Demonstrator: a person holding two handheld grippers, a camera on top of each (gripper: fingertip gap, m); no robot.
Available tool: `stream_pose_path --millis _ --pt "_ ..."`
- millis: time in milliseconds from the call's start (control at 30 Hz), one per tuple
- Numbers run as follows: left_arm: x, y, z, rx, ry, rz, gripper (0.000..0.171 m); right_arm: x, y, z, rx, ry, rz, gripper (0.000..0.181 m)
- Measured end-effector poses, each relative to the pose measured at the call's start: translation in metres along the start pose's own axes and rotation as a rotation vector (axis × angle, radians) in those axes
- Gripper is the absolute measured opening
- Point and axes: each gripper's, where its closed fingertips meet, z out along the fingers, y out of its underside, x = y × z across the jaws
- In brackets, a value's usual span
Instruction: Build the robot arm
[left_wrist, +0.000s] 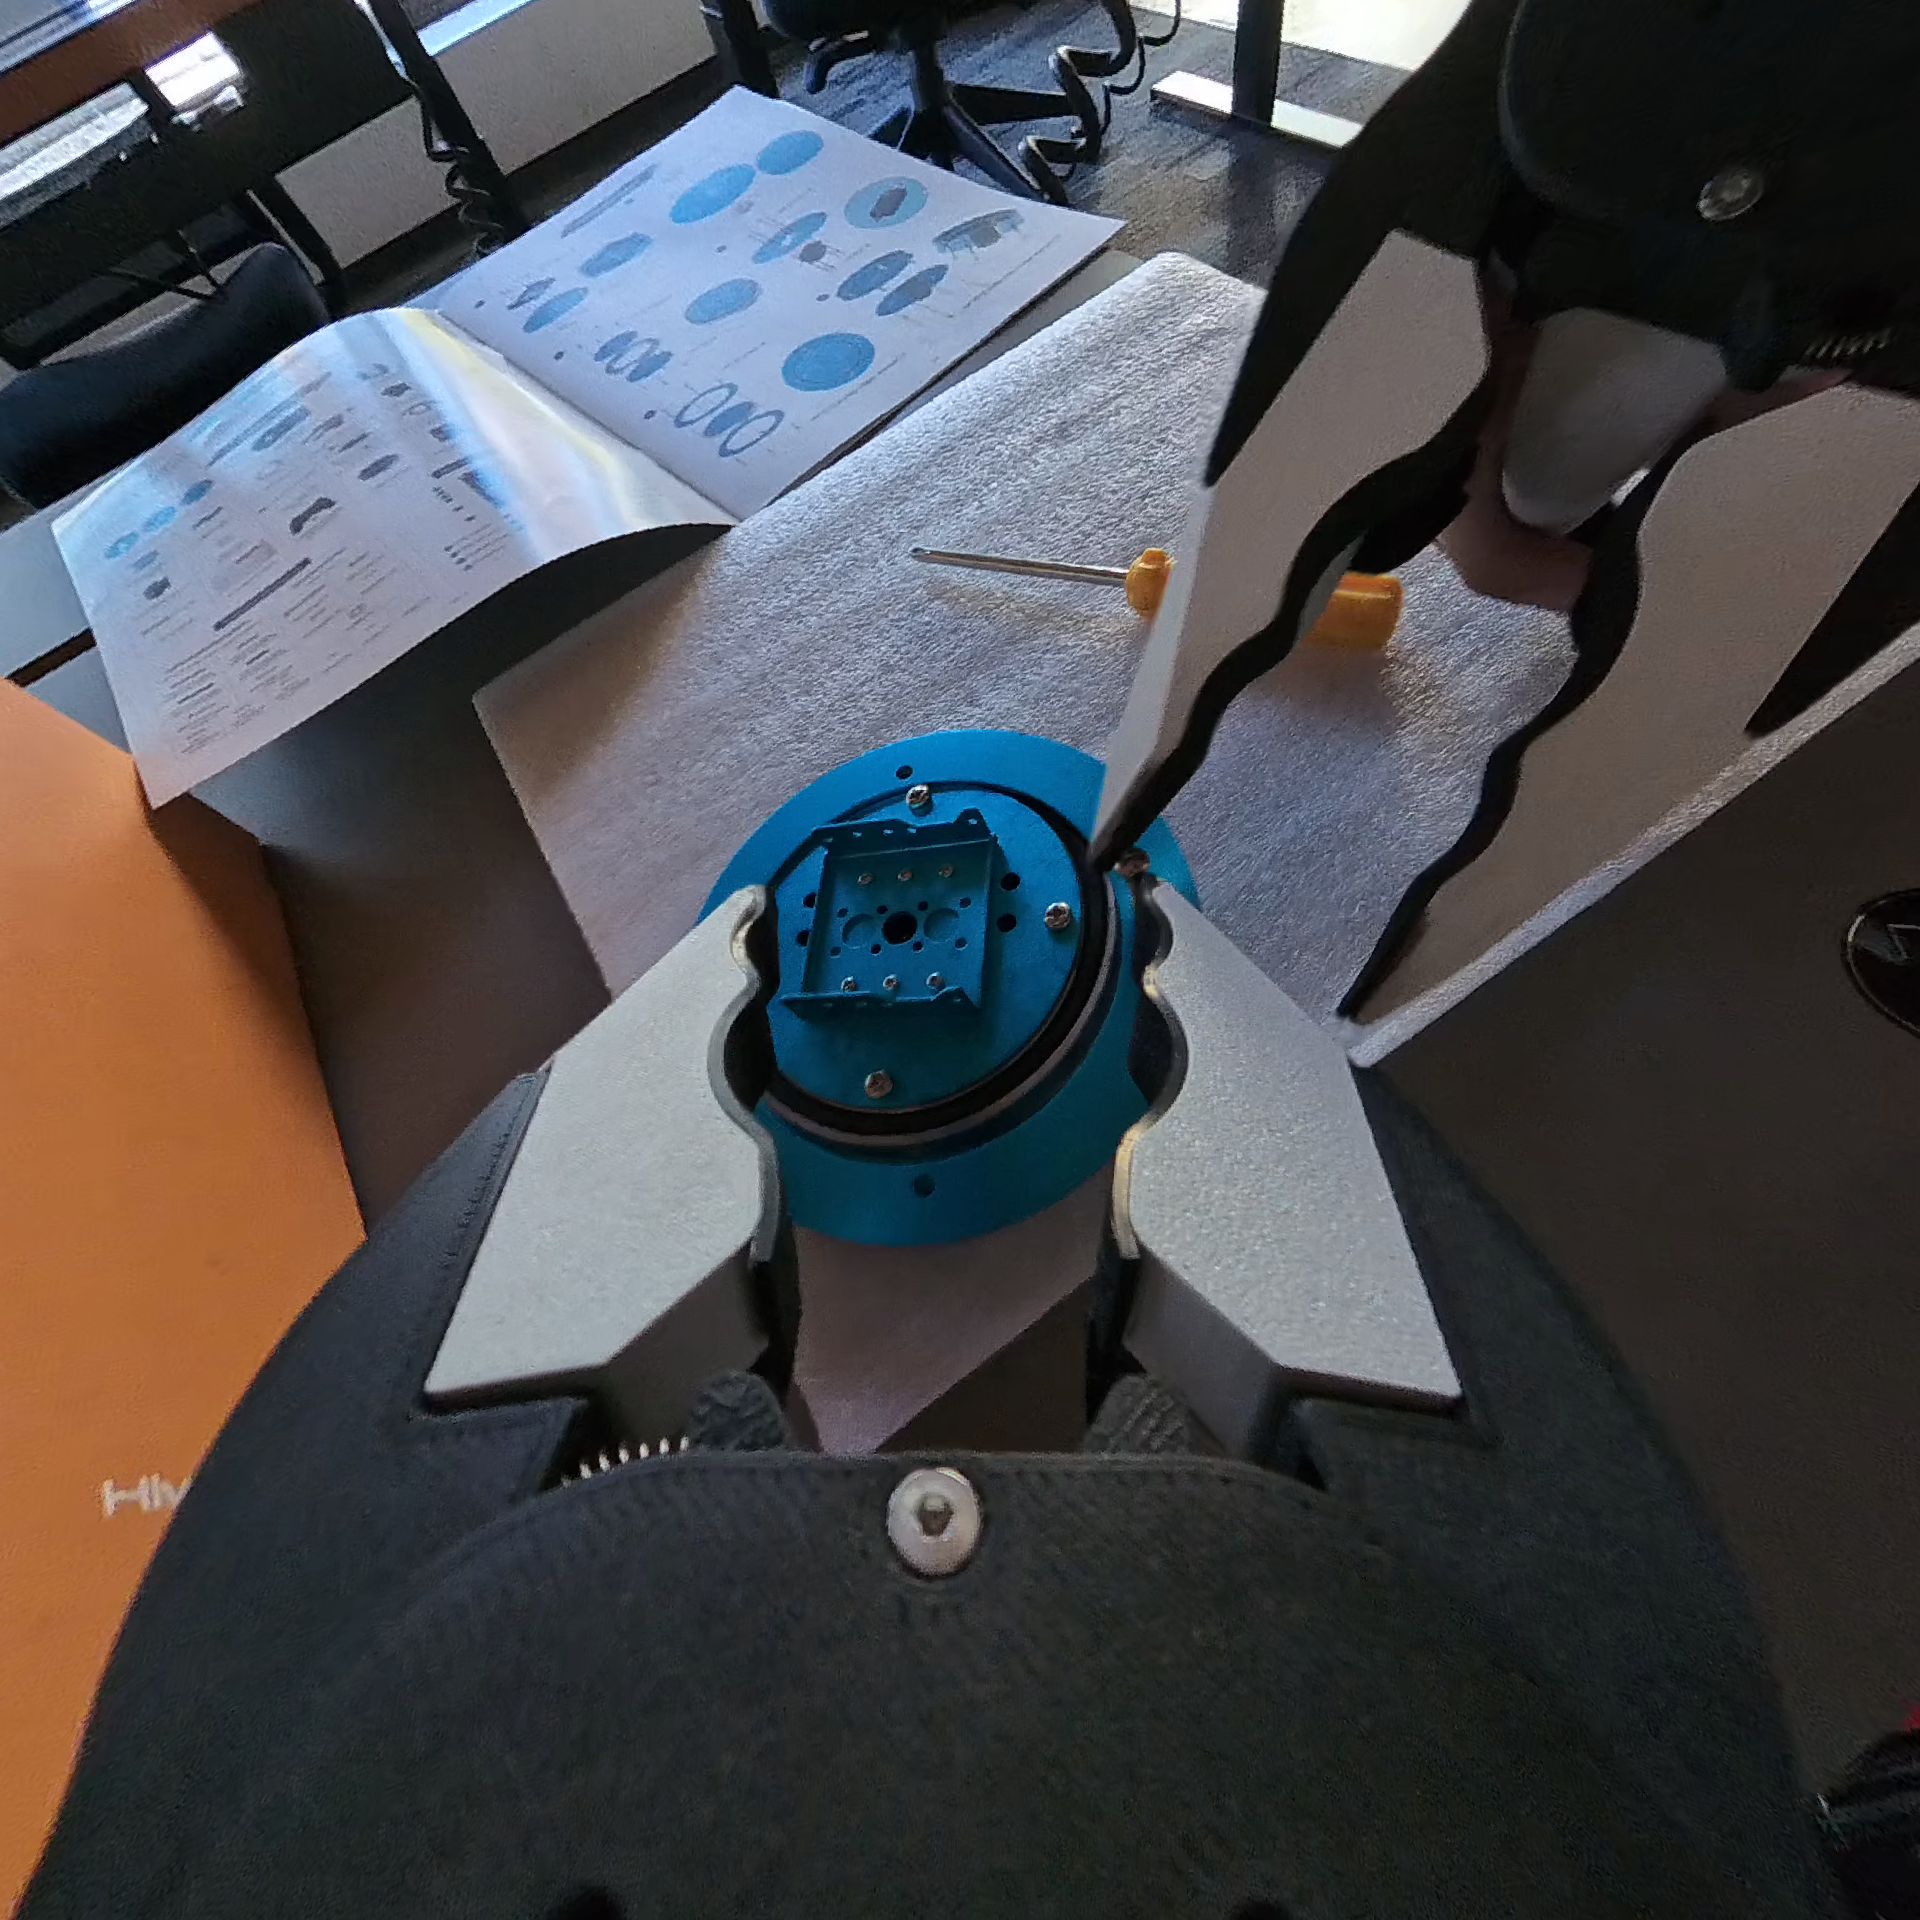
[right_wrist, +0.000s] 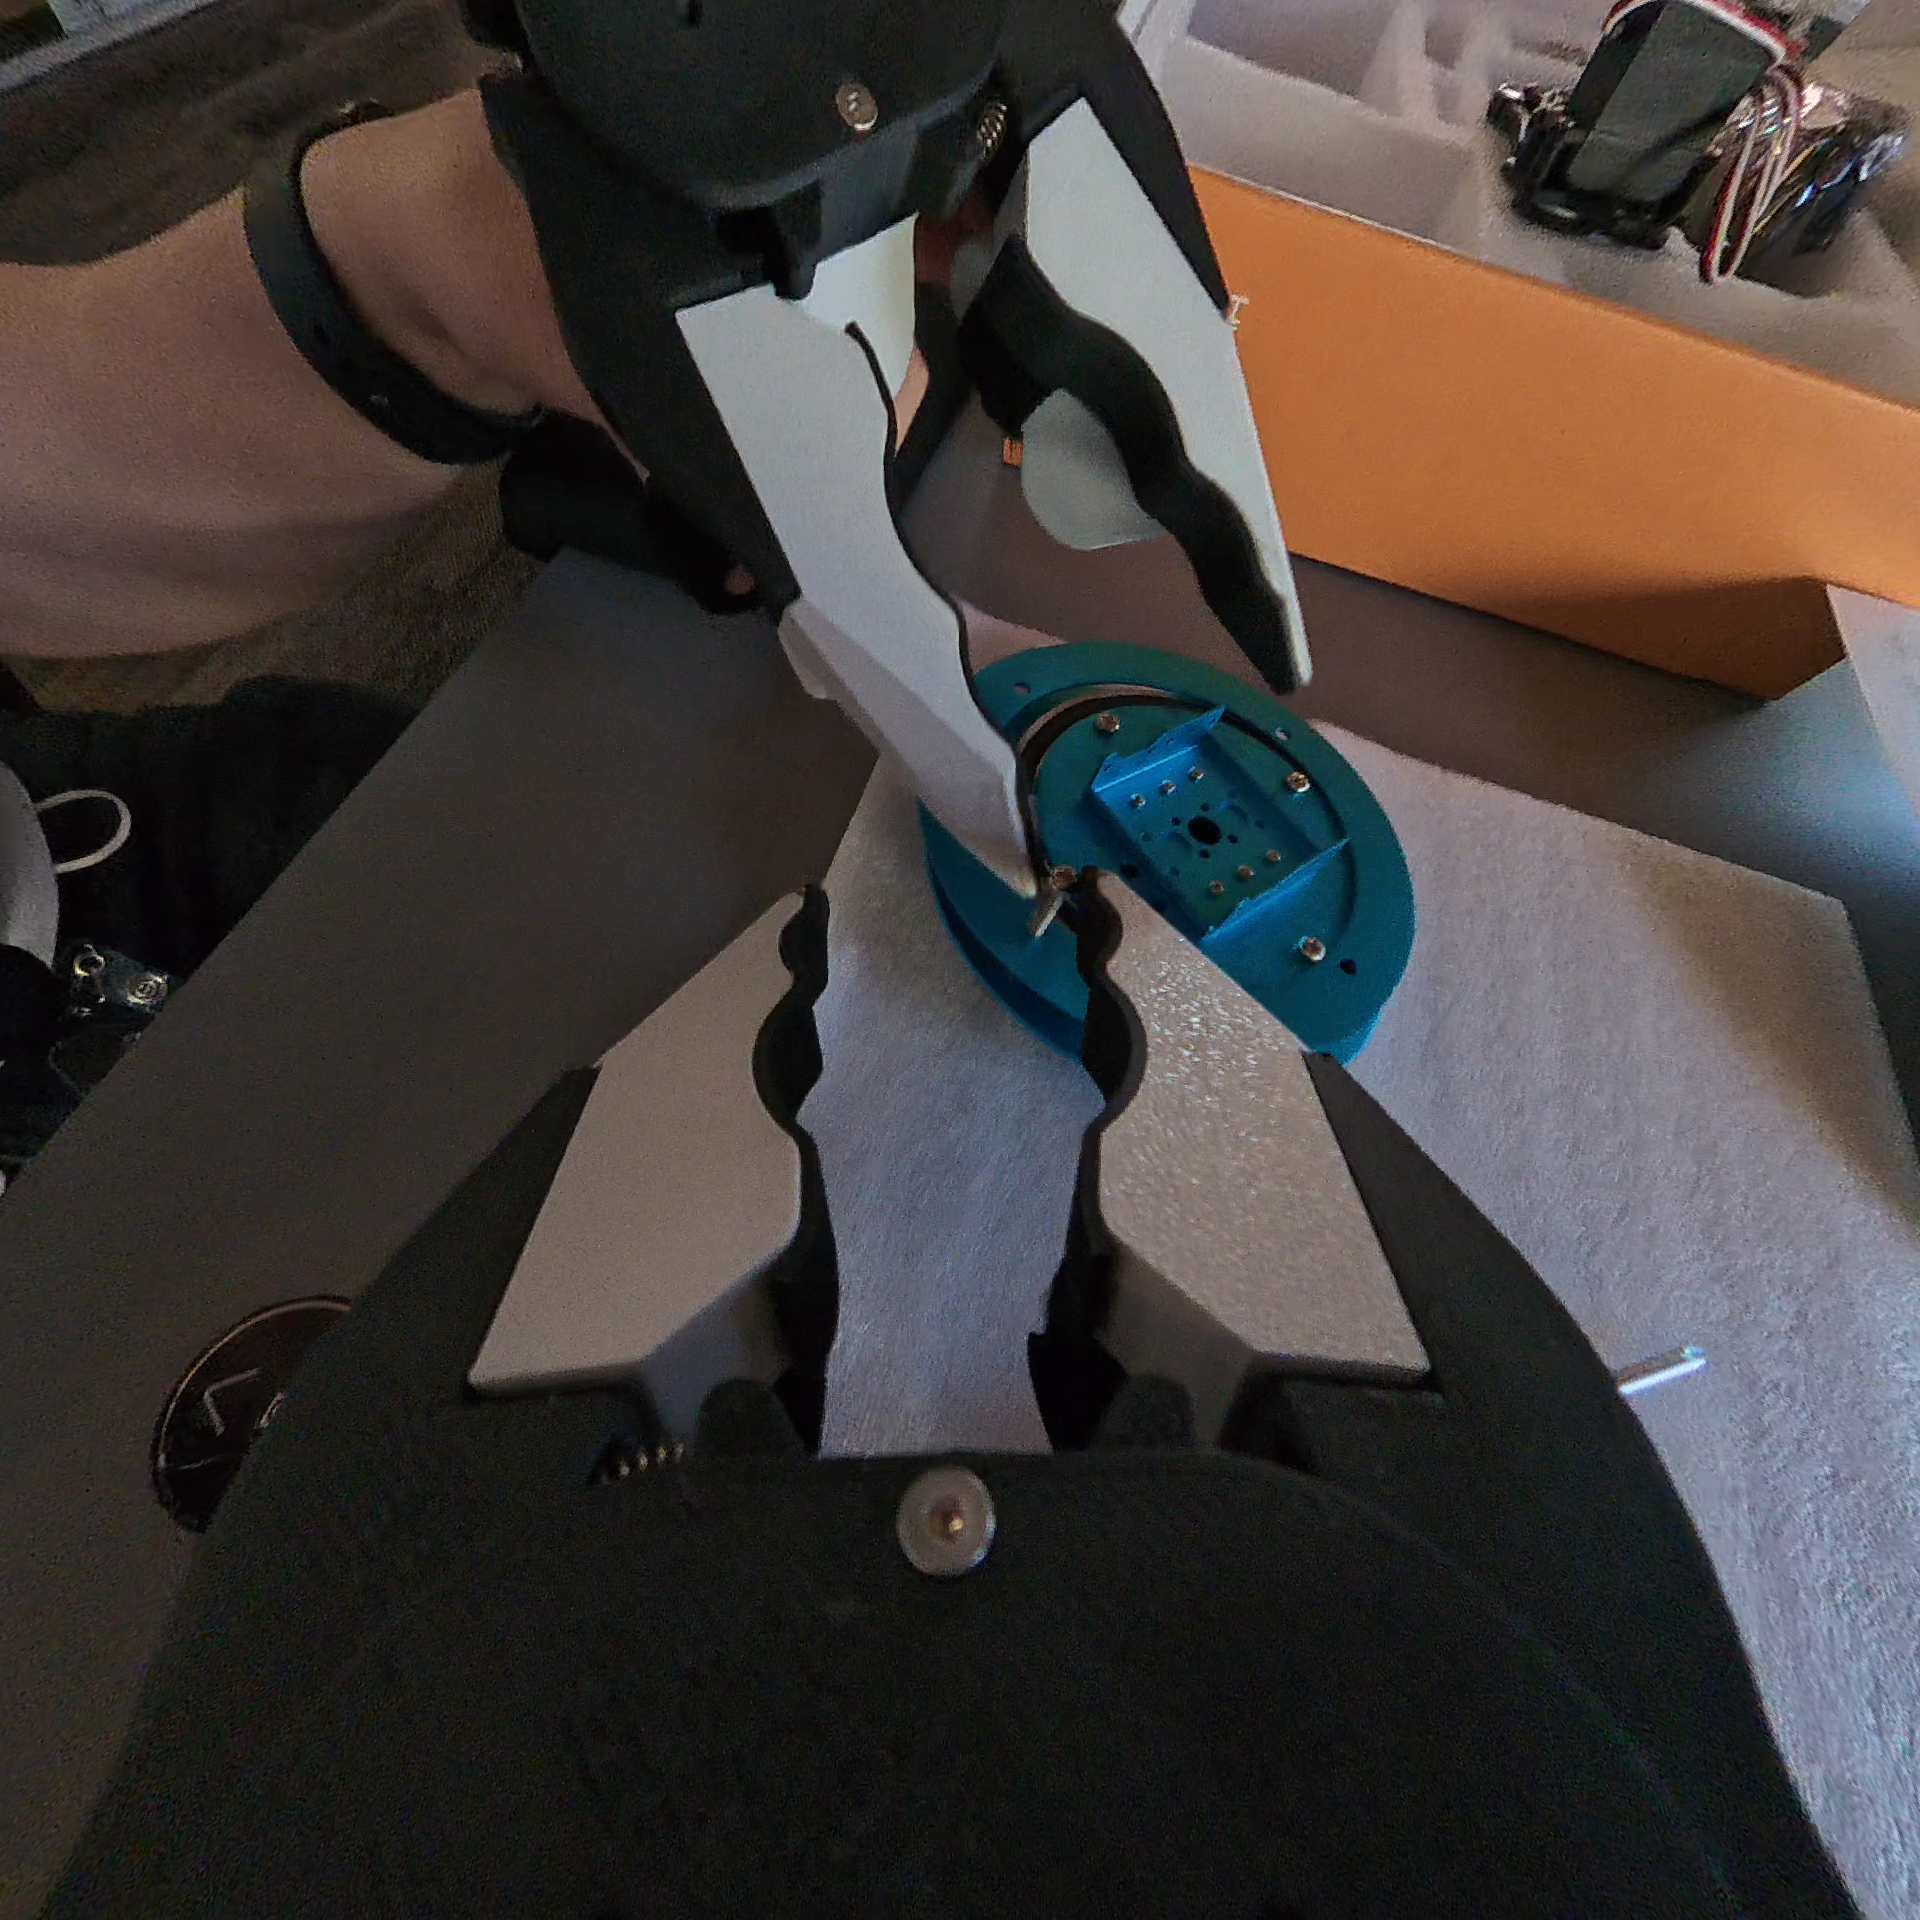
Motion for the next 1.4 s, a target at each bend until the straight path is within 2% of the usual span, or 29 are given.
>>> stream_pose_path --millis 100,233,367,500,600,767,933,1033,1133,1267,1400 --pt "-0.007 0.004 -0.008 0.004 -0.013 -0.022 0.063 0.0 0.001 -0.011 0.027 0.006 0.019 0.036" --pt "0.002 -0.004 -0.008 0.034 0.033 -0.002 0.066 0.005 -0.004 -0.009 0.045 0.018 0.031 0.042" --pt "0.004 0.0 0.004 -0.011 0.012 0.022 0.069 0.001 0.002 0.004 -0.015 0.001 0.001 0.046" --pt "-0.008 0.005 -0.004 -0.011 -0.023 -0.008 0.064 0.001 0.005 -0.006 0.001 0.014 0.021 0.04" --pt "-0.004 -0.003 -0.011 0.037 0.023 -0.038 0.064 0.004 0.002 -0.009 0.024 0.03 0.027 0.041" --pt "0.006 -0.005 0.001 0.011 0.033 -0.002 0.067 0.0 0.003 0.003 -0.02 0.009 0.002 0.046" --pt "-0.015 0.003 -0.009 0.007 -0.039 -0.009 0.064 0.003 0.007 -0.01 0.006 0.043 0.028 0.043" --pt "-0.008 -0.005 -0.013 0.048 0.024 -0.047 0.066 0.003 0.002 -0.009 0.034 0.035 0.037 0.046" --pt "0.004 -0.009 -0.004 0.034 0.03 0.002 0.067 0.002 -0.001 0.0 0.026 0.018 0.022 0.049" --pt "-0.01 0.004 -0.003 -0.015 -0.055 0.034 0.067 -0.001 0.006 -0.007 0.01 0.016 0.029 0.048" --pt "-0.007 -0.001 -0.011 0.035 0.003 -0.025 0.067 0.004 0.004 -0.016 0.055 0.035 0.061 0.048"
